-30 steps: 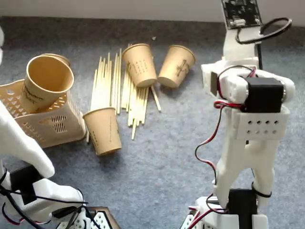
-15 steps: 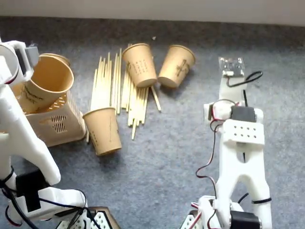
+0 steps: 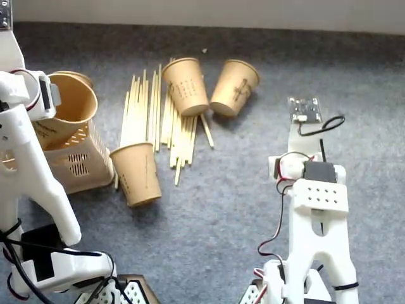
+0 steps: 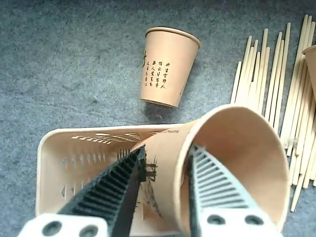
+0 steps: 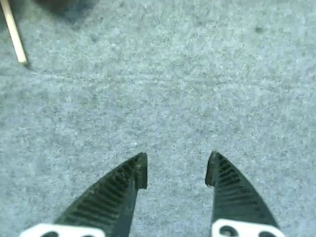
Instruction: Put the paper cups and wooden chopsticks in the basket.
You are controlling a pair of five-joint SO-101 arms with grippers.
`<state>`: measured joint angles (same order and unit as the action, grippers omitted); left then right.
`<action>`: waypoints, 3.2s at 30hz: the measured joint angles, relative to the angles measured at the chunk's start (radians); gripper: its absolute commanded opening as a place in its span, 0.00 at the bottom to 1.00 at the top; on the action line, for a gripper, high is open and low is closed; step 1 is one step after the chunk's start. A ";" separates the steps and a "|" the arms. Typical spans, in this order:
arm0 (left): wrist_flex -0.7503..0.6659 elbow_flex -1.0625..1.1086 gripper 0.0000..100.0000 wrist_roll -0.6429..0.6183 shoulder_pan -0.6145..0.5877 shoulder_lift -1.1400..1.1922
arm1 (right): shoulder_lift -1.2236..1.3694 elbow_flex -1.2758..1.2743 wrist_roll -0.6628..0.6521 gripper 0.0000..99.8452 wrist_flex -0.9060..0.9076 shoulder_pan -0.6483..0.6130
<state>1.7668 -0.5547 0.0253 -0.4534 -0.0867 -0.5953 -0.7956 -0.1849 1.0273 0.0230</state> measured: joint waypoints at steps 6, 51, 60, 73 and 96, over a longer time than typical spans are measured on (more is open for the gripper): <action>0.003 0.008 0.00 -0.051 0.000 -0.002 | 0.000 -0.002 0.000 0.20 0.000 0.000; -0.227 0.275 0.30 0.137 -0.465 0.186 | -0.002 -0.003 0.000 0.20 0.000 -0.025; -0.275 0.295 0.01 0.284 -0.433 0.295 | -0.002 -0.008 0.000 0.20 0.000 -0.025; -0.091 0.029 0.00 0.269 -0.400 0.321 | -0.002 -0.097 0.000 0.20 -0.002 -0.025; 0.017 -0.058 0.00 0.078 -0.021 -0.244 | -0.655 0.023 0.000 0.20 0.310 0.049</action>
<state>1.7837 -0.6130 0.1036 -0.4749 -0.3307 -1.2505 -0.7725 -0.1849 1.3372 0.0721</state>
